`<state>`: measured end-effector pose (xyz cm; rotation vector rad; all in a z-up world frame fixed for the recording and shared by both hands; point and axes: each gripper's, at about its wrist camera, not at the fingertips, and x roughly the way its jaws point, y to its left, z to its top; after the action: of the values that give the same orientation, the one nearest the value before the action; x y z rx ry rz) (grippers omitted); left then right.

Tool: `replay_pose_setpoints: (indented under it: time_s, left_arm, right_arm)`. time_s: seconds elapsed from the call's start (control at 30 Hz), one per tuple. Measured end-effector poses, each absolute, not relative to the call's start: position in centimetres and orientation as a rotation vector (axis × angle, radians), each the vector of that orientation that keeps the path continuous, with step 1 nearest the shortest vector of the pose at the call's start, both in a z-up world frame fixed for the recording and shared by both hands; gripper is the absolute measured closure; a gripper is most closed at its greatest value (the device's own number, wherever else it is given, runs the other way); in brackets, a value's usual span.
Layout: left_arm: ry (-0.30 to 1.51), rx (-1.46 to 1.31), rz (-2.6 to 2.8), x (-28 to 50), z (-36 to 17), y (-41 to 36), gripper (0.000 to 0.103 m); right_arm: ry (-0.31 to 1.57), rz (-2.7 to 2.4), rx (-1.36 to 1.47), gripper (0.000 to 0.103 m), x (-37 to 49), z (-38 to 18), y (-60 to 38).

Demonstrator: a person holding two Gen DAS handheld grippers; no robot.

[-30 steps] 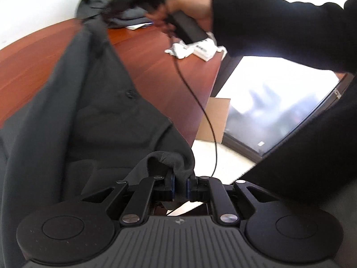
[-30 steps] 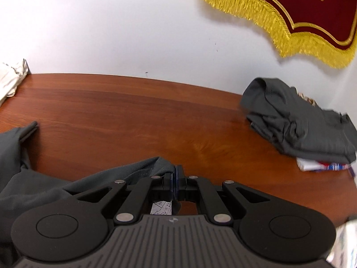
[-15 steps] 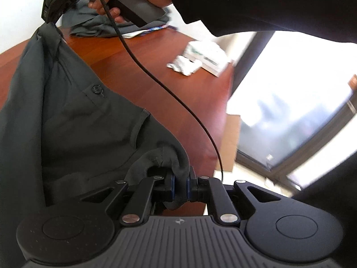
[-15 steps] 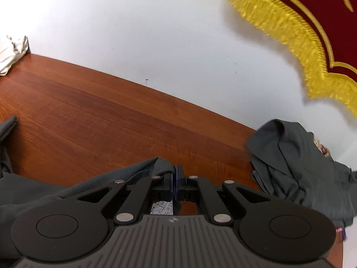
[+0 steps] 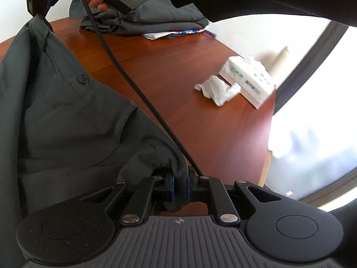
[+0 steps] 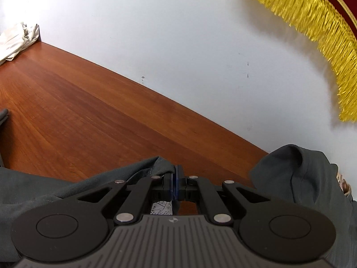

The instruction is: Fold clothes

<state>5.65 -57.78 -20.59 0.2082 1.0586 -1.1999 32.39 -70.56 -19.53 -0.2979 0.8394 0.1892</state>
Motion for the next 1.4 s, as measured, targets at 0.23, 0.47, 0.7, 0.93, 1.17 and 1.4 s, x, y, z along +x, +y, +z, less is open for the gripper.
replay_pose_setpoints:
  time_s: [0.23,0.47,0.7,0.93,1.17,1.4]
  left_arm:
    - [1.087,0.203,-1.181,5.6,-20.8,-60.8,0.056]
    - [1.079,0.21,-1.158,5.0,-19.5,-59.4,0.049]
    - [1.055,0.2,-1.062,4.7,-17.4,-55.7,0.044]
    - [1.033,0.209,-0.974,4.3,-15.7,-52.0,0.041]
    - [1.031,0.173,-0.877,5.0,-15.0,-47.5,0.041]
    - [1.022,0.158,-0.759,6.3,-14.6,-42.1,0.041]
  right_arm:
    - [0.856,0.226,-0.272,0.085,32.2,-19.8,-72.5]
    - [0.856,0.19,-0.262,0.071,30.2,-18.3,-74.8]
    - [0.852,0.192,-0.225,0.071,27.3,-16.5,-76.1]
    - [0.85,0.23,-0.169,0.068,22.8,-14.9,-74.7]
    - [0.826,0.28,-0.16,0.06,18.8,-14.2,-71.4]
    - [0.844,0.282,-0.164,0.056,15.0,-13.8,-67.3]
